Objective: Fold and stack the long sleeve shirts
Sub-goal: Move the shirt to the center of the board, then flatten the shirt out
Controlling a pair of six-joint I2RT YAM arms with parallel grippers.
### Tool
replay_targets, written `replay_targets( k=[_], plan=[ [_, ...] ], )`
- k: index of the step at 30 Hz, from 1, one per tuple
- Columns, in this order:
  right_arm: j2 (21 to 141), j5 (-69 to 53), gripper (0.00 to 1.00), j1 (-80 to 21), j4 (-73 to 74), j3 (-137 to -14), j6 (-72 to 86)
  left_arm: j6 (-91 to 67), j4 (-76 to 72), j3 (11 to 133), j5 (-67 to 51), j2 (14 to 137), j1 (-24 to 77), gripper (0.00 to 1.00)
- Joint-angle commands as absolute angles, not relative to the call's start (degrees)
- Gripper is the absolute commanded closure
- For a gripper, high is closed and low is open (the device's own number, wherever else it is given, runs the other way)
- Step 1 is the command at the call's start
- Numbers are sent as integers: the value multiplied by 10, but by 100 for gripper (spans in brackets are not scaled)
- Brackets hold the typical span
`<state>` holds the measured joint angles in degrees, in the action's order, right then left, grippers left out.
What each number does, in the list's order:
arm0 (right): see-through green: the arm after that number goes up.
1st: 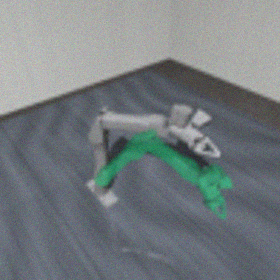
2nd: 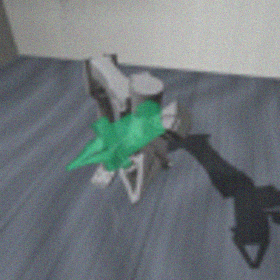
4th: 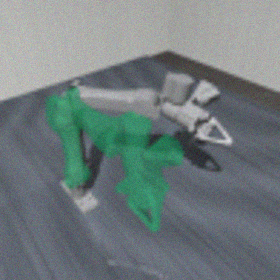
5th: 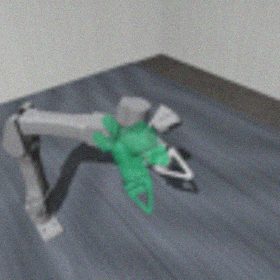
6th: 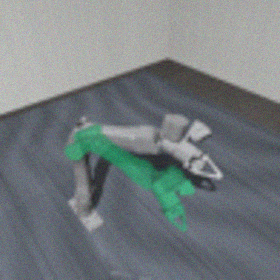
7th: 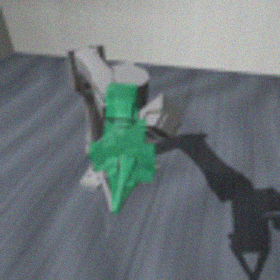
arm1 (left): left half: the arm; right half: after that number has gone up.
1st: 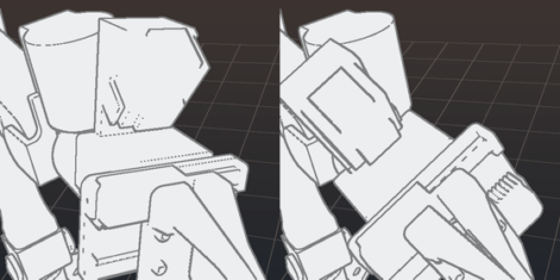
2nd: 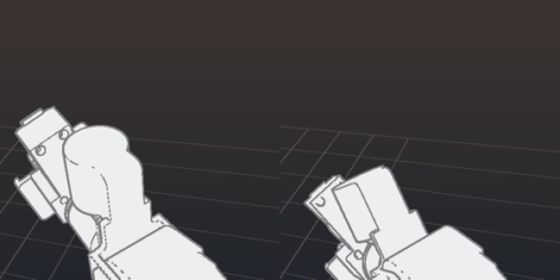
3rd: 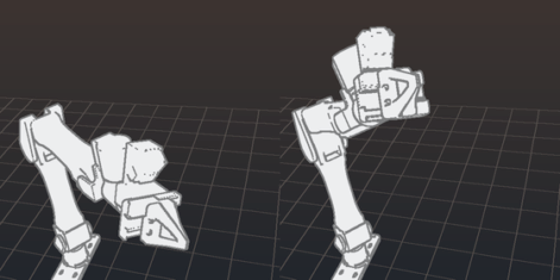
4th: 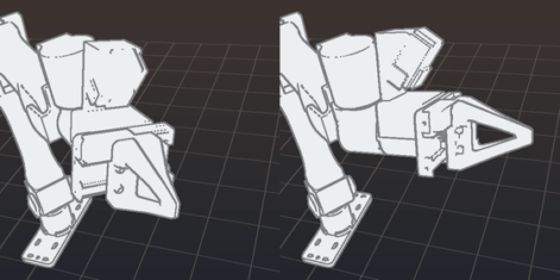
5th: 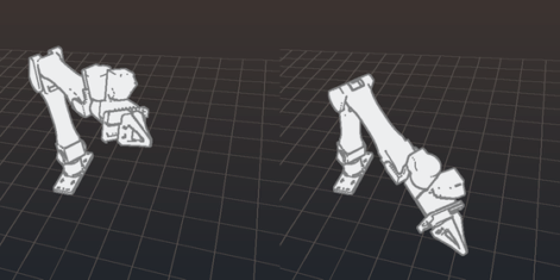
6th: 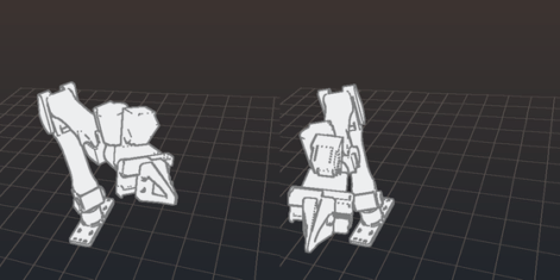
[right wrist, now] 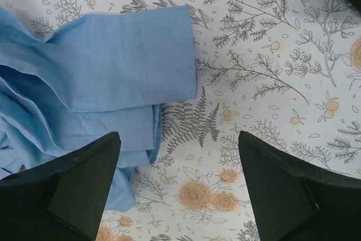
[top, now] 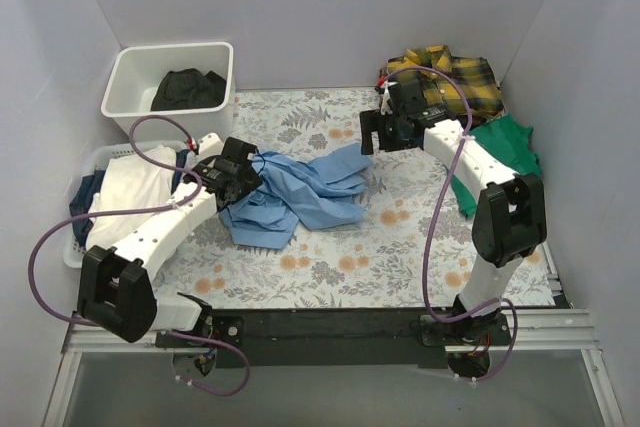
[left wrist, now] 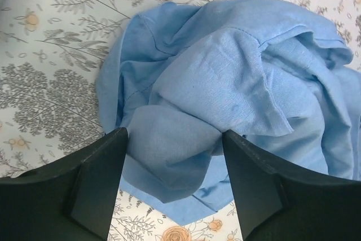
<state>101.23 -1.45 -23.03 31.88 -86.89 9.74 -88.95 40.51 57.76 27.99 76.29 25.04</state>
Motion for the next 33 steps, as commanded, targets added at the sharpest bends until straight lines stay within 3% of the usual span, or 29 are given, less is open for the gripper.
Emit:
replay_targets(
  k=[1,8,14,21,33],
  plan=[
    [1027,-35,7,-229,325,-903,95,-918,446,583,337,726,244,33],
    [1074,-47,6,-243,328,-963,86,-889,386,550,311,635,243,28],
    [1166,-74,7,-292,346,-1016,74,-878,404,567,305,658,243,25],
    [1214,-82,9,-338,345,-1000,51,-909,436,568,317,672,238,25],
    [1228,73,9,-329,347,-855,50,-884,402,544,282,671,209,22]
  ],
)
